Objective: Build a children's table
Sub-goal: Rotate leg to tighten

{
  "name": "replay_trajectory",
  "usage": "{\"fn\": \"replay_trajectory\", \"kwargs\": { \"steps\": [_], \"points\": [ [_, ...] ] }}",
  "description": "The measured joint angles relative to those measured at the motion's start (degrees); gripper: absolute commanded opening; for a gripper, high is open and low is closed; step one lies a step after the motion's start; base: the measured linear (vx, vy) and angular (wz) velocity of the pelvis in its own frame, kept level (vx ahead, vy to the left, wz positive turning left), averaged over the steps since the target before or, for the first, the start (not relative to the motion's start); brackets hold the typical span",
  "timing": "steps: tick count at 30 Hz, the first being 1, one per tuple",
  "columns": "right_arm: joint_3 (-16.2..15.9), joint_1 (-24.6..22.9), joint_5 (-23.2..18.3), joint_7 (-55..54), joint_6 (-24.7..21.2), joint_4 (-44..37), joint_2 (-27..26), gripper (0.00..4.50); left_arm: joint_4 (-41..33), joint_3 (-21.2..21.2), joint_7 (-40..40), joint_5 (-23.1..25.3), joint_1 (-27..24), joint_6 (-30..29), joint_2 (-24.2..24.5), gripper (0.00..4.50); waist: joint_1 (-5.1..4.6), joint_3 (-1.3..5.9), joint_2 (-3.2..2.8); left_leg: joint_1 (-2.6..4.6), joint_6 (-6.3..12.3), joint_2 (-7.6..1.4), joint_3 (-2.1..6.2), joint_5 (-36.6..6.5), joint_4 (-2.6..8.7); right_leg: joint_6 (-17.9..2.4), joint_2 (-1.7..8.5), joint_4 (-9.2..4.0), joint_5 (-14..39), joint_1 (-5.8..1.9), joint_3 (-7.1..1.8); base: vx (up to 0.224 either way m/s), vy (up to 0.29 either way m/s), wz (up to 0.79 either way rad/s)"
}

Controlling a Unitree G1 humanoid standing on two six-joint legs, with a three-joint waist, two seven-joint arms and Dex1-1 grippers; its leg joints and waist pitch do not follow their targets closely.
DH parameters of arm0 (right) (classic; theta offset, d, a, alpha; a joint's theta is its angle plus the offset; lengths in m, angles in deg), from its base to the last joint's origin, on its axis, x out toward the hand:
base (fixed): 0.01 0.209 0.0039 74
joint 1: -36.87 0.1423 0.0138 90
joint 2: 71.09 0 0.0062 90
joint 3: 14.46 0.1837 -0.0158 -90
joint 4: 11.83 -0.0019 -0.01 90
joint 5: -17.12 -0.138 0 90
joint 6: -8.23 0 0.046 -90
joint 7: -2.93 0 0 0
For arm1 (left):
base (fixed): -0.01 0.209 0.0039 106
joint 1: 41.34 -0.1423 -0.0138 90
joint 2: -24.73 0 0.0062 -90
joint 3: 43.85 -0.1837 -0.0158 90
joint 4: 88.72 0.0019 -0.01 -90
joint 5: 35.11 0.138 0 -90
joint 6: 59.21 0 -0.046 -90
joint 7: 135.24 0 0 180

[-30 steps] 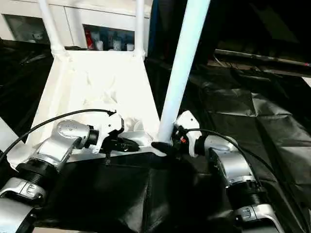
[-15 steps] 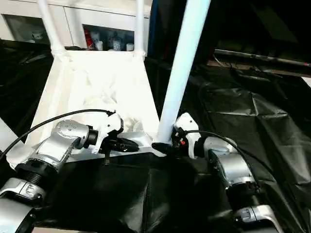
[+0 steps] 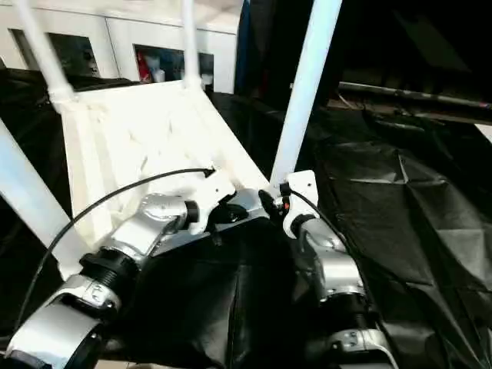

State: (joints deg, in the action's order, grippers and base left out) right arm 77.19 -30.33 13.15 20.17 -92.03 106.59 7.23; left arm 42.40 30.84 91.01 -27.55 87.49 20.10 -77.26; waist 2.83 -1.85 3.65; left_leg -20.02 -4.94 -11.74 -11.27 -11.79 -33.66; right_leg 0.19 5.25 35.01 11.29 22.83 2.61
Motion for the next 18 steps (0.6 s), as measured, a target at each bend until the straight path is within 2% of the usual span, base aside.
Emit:
{"fn": "replay_trajectory", "kwargs": {
  "steps": [4,5,8,15,18],
  "points": [
    [0.0,0.1,0.6,0.7,0.6,0.3,-0.1,3.46,0.3,0.0,0.2,0.1,0.0,0.9,0.1,0.0,-0.03,0.01,-0.04,-0.02,0.0,-0.01,0.0,0.0,0.02,0.0,-0.02,0.0,0.0,0.03,0.0,0.0,0.0,0.0],
    [0.0,0.1,0.6,1.2,0.6,0.4,0.0,3.65,0.3,0.0,0.5,0.1,0.0,1.1,0.2,0.0,-0.07,0.0,-0.05,-0.02,0.0,-0.01,0.0,0.0,0.03,0.0,-0.02,-0.02,0.0,0.03,0.01,0.0,0.0,0.0],
    [-0.8,0.4,0.1,6.6,0.5,0.5,2.1,3.65,0.3,0.1,2.6,-0.3,0.0,1.9,1.4,0.0,-0.41,-0.02,-0.06,-0.06,0.0,-0.03,0.0,0.0,0.07,0.0,-0.04,-0.02,0.0,0.07,0.01,0.0,0.0,0.0],
    [-6.4,-0.4,-2.7,29.3,0.7,-2.1,12.4,3.65,-1.0,0.7,16.6,-4.6,-0.8,3.8,9.3,0.0,-0.85,-0.2,0.03,-0.1,0.0,-0.15,0.04,0.0,0.14,0.0,-0.18,0.01,0.0,0.25,0.04,0.0,0.0,0.0],
    [-7.3,-0.5,-3.2,35.4,1.7,-2.5,14.1,3.65,-2.1,0.9,22.3,-5.9,-1.3,3.9,11.8,0.0,-0.89,-0.28,0.15,-0.11,0.03,-0.15,0.02,0.0,0.05,0.0,-0.18,-0.02,0.0,0.36,0.03,0.0,0.0,0.0]
  ]
}}
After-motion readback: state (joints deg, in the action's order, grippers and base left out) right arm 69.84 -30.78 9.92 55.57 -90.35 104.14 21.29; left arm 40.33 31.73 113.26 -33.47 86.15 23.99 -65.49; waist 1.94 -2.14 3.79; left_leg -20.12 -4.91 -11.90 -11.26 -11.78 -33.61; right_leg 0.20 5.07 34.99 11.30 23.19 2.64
